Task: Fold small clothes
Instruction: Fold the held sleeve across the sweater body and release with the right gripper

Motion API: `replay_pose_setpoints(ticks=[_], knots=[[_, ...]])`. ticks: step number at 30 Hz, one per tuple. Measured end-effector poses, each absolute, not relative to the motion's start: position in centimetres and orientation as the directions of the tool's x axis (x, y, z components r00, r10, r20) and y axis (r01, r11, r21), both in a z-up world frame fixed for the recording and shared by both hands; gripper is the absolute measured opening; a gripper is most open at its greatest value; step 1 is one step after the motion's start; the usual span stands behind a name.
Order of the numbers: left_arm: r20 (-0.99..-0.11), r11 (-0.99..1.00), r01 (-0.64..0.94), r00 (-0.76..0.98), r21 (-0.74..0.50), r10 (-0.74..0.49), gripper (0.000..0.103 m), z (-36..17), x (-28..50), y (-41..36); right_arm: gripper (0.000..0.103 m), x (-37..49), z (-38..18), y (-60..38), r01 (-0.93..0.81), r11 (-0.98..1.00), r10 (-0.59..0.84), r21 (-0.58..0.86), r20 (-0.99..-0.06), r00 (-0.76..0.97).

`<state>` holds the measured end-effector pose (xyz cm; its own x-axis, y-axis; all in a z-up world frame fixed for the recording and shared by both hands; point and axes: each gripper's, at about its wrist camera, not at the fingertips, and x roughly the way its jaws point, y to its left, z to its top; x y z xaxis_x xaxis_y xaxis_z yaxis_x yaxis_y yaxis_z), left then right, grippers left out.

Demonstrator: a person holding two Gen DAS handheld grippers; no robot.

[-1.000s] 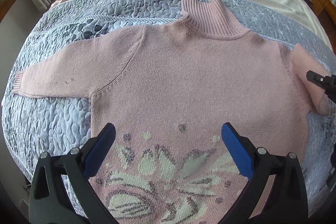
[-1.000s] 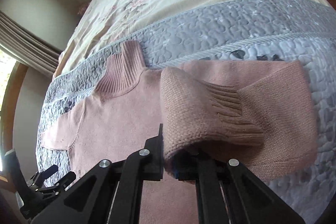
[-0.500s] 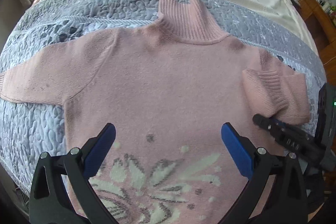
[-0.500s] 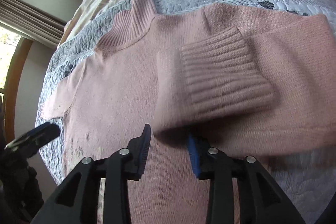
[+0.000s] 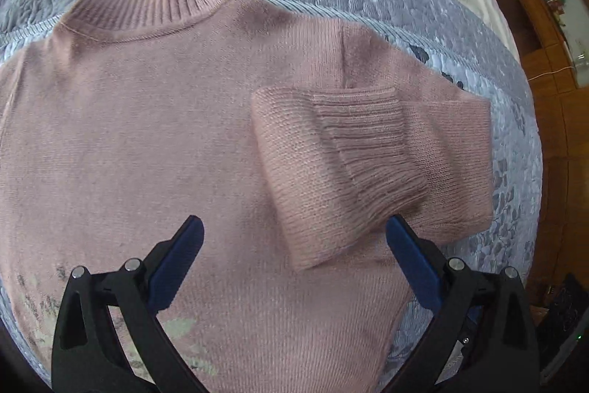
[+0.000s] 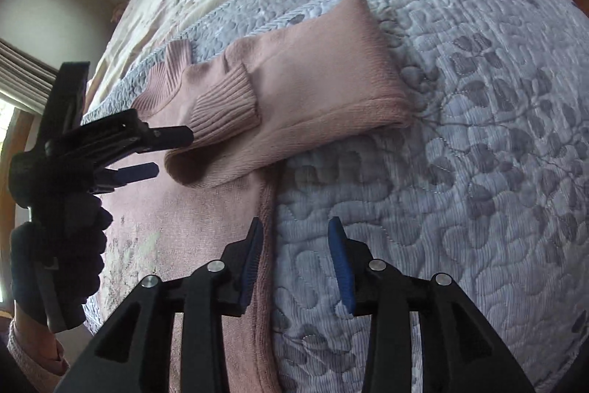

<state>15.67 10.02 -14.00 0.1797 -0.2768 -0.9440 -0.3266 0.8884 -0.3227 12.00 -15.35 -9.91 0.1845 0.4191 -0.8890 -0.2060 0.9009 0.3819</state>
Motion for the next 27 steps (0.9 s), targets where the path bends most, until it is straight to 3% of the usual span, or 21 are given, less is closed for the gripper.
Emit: replay_pose_setpoints(ticks=[5, 7, 9, 12, 17, 20, 27], knots=[[-0.921, 0.840, -0.379, 0.140, -0.389, -0.363, 0.055, -16.1, 15.9, 9.6, 0.038, 12.6, -9.9, -15.6, -0.207, 0.902, 0.417, 0.378, -0.887, 0.199], [-0.914, 0.831, -0.381, 0.154, -0.406, -0.375, 0.025, -15.9, 15.7, 10.0, 0.038, 12.7, -9.5, -15.4, -0.221, 0.902, 0.415, 0.370, -0.885, 0.211], [-0.914, 0.834, -0.376, 0.191, -0.404, -0.357, 0.011, -14.8, 15.3, 10.7, 0.038, 12.8, -9.0, -15.0, -0.237, 0.902, 0.411, 0.360, -0.885, 0.221], [-0.897, 0.823, -0.369, 0.273, -0.432, -0.348, 0.011, -12.7, 14.3, 12.5, 0.038, 13.4, -8.5, -14.3, -0.254, 0.901, 0.409, 0.352, -0.883, 0.231], [-0.911, 0.856, -0.374, 0.341, -0.356, -0.230, 0.010, -10.3, 12.4, 17.2, 0.038, 15.2, -7.8, -13.7, -0.241, 0.889, 0.444, 0.389, -0.862, 0.245], [-0.921, 0.868, -0.386, 0.348, -0.313, -0.177, 0.010, -10.2, 11.9, 19.8, 0.038, 16.6, -7.7, -12.5, -0.237, 0.866, 0.491, 0.440, -0.838, 0.237], [-0.924, 0.860, -0.402, 0.335, -0.315, -0.182, 0.011, -12.4, 10.6, 23.1, 0.038, 19.7, -10.7, -7.9, -0.207, 0.853, 0.513, 0.479, -0.841, 0.170]])
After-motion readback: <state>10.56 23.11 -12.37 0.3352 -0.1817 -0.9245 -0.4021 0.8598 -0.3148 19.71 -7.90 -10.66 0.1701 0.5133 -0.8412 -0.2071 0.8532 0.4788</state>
